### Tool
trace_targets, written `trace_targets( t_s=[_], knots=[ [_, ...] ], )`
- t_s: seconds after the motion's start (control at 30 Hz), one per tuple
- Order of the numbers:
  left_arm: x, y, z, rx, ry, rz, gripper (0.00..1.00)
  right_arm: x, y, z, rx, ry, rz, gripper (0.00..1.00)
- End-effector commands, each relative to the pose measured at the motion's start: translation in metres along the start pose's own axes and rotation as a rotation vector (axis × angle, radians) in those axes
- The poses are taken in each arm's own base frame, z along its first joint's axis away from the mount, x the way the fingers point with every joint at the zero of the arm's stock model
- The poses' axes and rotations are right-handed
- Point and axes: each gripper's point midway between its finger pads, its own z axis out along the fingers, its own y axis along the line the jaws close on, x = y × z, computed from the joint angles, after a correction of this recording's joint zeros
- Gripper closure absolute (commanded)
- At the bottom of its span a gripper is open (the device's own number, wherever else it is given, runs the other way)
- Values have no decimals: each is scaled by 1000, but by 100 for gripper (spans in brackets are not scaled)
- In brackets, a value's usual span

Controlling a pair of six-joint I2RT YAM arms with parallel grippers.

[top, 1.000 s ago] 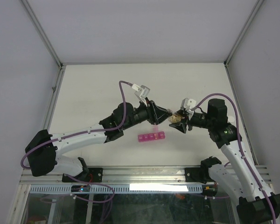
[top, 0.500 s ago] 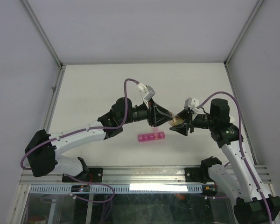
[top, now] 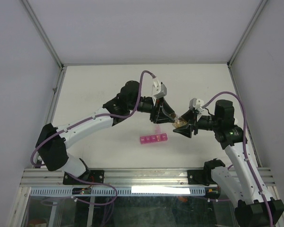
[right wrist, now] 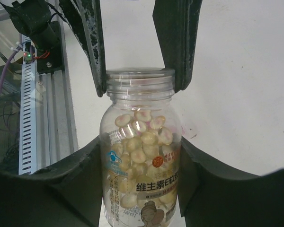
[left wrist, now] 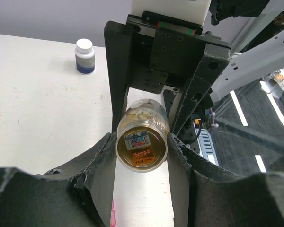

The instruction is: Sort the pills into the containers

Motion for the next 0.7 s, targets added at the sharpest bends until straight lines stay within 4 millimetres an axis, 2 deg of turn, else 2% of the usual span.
trace_targets(
  t_s=[0.0, 0.2, 0.33, 0.4, 0.53, 0.67],
  knots=[
    [17, -2, 3, 10, 55, -51, 58, -50, 12, -4, -68, -120, -187, 100],
    [-13, 7, -19, -142, -86, -62, 21, -49, 8, -5, -42, -113, -199, 100],
    [-26, 5, -36, -221, -164, -46, 2, -48, 8, -5, -43, -110, -205, 100],
    [-26, 2, -44, -240, -181, -40, 1, -48, 9, -5, -42, -109, -207, 100],
    [-22, -18, -62, -230, -262, -79, 1, -48, 6, -6, -21, -106, -219, 100],
    [-33, -32, -85, -233, -477, -249, 1, -46, -8, -8, 61, -93, -241, 100]
  ],
)
